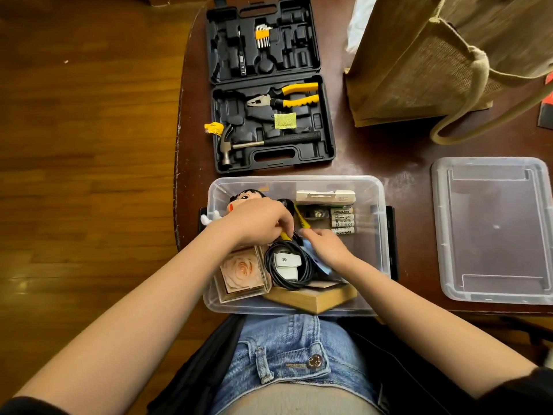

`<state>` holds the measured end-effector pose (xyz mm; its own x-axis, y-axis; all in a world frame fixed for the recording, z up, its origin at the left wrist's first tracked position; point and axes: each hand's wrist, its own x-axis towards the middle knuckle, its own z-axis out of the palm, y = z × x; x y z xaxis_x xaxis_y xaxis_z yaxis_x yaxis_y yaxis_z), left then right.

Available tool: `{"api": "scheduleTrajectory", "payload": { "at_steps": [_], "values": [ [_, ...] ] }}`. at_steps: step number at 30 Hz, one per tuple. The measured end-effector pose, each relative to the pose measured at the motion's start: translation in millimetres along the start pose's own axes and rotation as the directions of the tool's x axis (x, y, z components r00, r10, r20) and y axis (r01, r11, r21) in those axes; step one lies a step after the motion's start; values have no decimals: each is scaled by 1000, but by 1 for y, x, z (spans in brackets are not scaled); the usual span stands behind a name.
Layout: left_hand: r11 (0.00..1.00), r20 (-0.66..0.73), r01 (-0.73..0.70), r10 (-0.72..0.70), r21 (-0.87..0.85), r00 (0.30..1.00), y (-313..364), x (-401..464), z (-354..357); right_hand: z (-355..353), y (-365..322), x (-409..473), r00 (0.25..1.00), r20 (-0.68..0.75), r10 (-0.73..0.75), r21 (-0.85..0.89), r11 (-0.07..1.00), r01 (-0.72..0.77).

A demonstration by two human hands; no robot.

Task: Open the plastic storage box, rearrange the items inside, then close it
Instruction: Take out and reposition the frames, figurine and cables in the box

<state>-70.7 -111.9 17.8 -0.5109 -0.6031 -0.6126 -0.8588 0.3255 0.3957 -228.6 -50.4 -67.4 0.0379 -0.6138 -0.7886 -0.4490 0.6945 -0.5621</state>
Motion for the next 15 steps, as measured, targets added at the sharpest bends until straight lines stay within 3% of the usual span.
{"api": "scheduleTrajectory", "payload": {
  "at_steps": [7, 13, 15],
  "values": [
    [918, -377, -51, -110, -392, 920, -12, -17, 6, 6, 3, 2, 996, 81, 28, 74, 997, -34],
    [964, -473, -34, -99, -265, 876, -9, -22, 1, 0, -2, 2, 998, 35, 59, 104, 993, -63],
    [977, -482, 5, -110, -214, 869, -12, -25, 2, -6, -2, 1, 999, -17, 28, -14, 1000, -28]
  ]
}}
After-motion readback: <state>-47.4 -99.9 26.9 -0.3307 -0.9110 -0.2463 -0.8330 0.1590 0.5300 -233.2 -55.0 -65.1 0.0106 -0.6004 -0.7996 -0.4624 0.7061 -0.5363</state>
